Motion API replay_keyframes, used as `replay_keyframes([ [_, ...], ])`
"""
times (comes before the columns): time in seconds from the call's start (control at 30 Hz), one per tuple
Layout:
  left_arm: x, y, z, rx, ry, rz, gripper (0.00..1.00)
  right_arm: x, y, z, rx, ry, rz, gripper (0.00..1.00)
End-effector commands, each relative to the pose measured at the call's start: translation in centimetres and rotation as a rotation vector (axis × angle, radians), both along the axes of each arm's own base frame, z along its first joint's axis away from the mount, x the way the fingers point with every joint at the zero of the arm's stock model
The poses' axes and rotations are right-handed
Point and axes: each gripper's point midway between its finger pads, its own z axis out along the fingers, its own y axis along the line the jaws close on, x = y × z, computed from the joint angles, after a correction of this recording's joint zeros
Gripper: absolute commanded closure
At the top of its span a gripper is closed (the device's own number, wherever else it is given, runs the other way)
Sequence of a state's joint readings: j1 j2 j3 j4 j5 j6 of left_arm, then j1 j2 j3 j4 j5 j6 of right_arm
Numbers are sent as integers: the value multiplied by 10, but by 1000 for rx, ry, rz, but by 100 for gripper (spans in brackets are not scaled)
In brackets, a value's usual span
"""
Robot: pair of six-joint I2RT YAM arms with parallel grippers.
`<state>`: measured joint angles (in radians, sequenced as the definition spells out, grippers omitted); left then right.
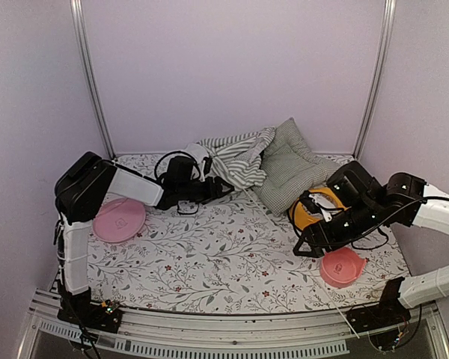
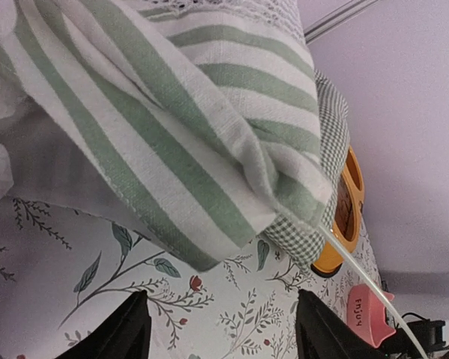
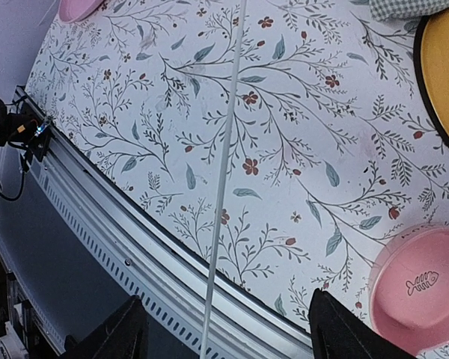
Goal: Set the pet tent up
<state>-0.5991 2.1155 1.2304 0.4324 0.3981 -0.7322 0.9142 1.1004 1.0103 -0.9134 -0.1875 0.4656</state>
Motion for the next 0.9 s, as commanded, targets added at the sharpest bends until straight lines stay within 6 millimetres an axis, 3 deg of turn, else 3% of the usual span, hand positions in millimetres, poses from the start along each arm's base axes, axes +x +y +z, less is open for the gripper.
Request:
replay_keyframes([
  [0.0,8,-19,12,-68,-59,-23,33,-19,-9,-3,-22,70,-1,25],
  [0.33,6,-25,6,-70,-52,-58,33,-31,-14,3,-20,104,22,26],
  [0.67,2,-28,28,-70,-85,-118,34,-40,-24,20,-76,132,45,26],
  [0.87,-8,-18,24,-49,-89,-111,34,-41,-26,20,-89,148,36,27],
])
